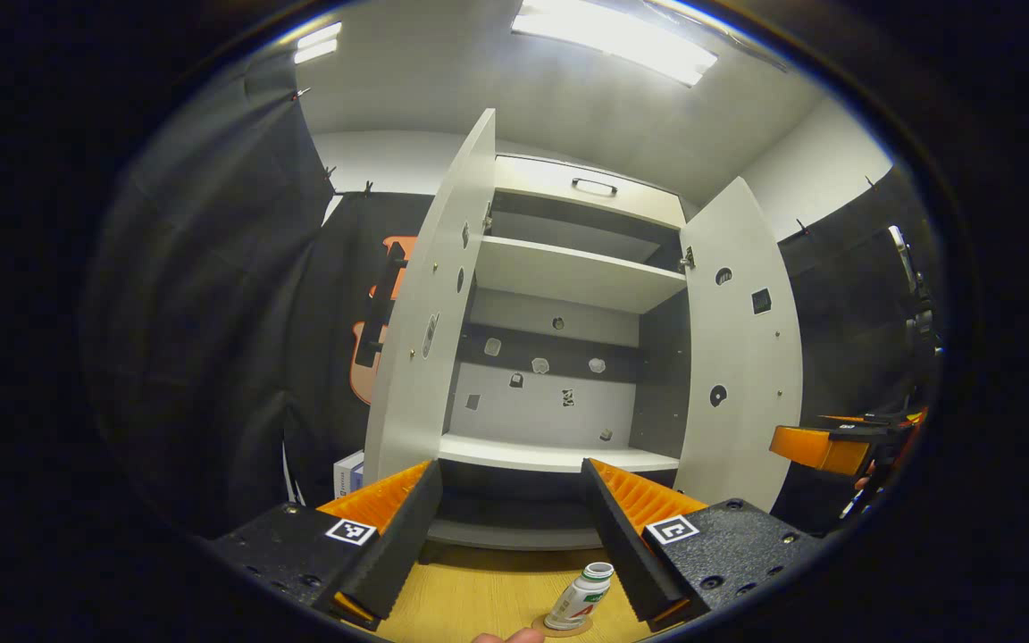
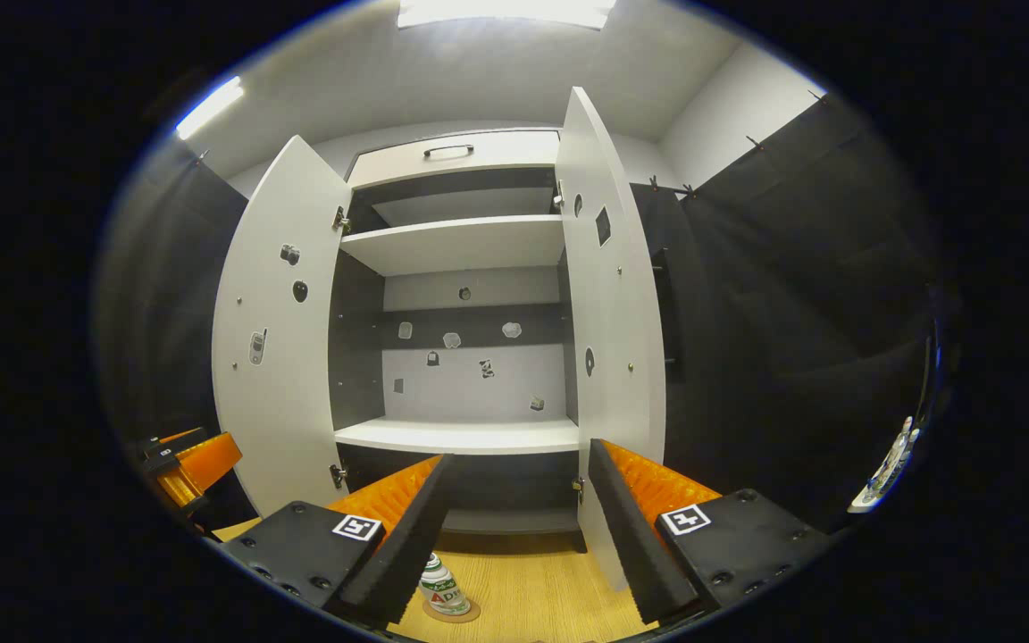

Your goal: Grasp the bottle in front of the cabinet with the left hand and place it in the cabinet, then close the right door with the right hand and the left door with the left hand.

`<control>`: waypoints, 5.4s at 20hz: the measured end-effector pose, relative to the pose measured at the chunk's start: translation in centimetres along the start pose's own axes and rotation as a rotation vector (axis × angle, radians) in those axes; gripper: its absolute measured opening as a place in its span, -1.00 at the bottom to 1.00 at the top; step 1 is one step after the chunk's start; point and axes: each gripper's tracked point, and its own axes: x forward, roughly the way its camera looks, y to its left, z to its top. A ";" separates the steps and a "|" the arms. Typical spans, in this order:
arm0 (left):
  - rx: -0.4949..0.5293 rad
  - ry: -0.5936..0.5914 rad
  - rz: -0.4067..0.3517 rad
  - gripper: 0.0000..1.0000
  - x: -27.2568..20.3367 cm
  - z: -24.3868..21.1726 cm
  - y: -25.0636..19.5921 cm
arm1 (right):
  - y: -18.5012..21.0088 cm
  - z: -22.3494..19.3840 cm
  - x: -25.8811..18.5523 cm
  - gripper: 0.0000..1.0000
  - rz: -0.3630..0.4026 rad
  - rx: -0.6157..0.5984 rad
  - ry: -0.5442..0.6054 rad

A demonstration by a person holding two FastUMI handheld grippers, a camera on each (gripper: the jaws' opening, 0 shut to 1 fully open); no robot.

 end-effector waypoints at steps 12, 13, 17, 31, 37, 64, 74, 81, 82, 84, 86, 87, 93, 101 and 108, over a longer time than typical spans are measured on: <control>0.010 -0.024 -0.026 0.89 1.7 0.5 -1.4 | 0.1 -0.4 0.0 0.95 0.010 0.016 0.012; 0.006 -0.017 -0.046 0.89 2.5 0.0 -2.1 | 0.1 -0.4 -0.1 0.95 0.010 0.012 0.011; -0.043 0.034 -0.147 0.89 5.0 -3.7 -5.8 | -0.8 0.0 -0.7 0.95 -0.008 -0.009 0.008; -0.068 0.304 -0.201 0.90 5.8 -24.3 -10.5 | -3.0 -0.4 -2.1 0.95 -0.054 -0.041 0.050; -0.049 0.361 -0.189 0.90 5.1 -30.0 -10.6 | -1.6 -1.5 -1.6 0.95 -0.009 -0.040 0.090; -0.133 0.293 -0.133 0.55 5.6 -11.7 -7.9 | -0.8 -1.6 1.3 0.95 0.202 -0.014 0.063; -0.017 0.227 -0.013 0.54 15.6 0.2 -10.1 | -6.6 -2.9 2.0 0.95 0.271 0.041 0.128; -0.015 0.231 -0.100 0.54 28.1 0.1 -9.8 | -12.5 -0.6 1.5 0.94 0.000 -0.013 0.053; -0.003 0.232 -0.107 0.54 30.1 -0.4 -9.8 | -13.8 -0.6 1.1 0.95 -0.054 -0.015 0.050; 0.006 0.258 -0.121 0.54 33.6 -1.6 -10.1 | -16.1 -1.0 0.3 0.95 -0.165 -0.014 0.062; 0.023 0.277 -0.144 0.54 36.3 -3.2 -11.0 | -17.7 -0.9 -0.8 0.95 -0.256 -0.002 0.062; 0.047 0.289 -0.143 0.54 37.5 -4.0 -11.1 | -18.5 -1.0 -1.2 0.95 -0.301 0.000 0.062; 0.002 0.404 -0.150 0.53 40.8 -10.7 -12.7 | -21.4 -0.7 -3.7 0.95 -0.489 -0.017 0.054; 0.012 0.388 -0.129 0.64 41.6 -11.6 -12.3 | -21.5 -1.1 -3.5 0.95 -0.504 -0.025 0.068; -0.027 0.286 -0.118 0.89 39.9 -8.1 -11.3 | -21.5 -1.2 -2.9 0.95 -0.452 -0.020 0.068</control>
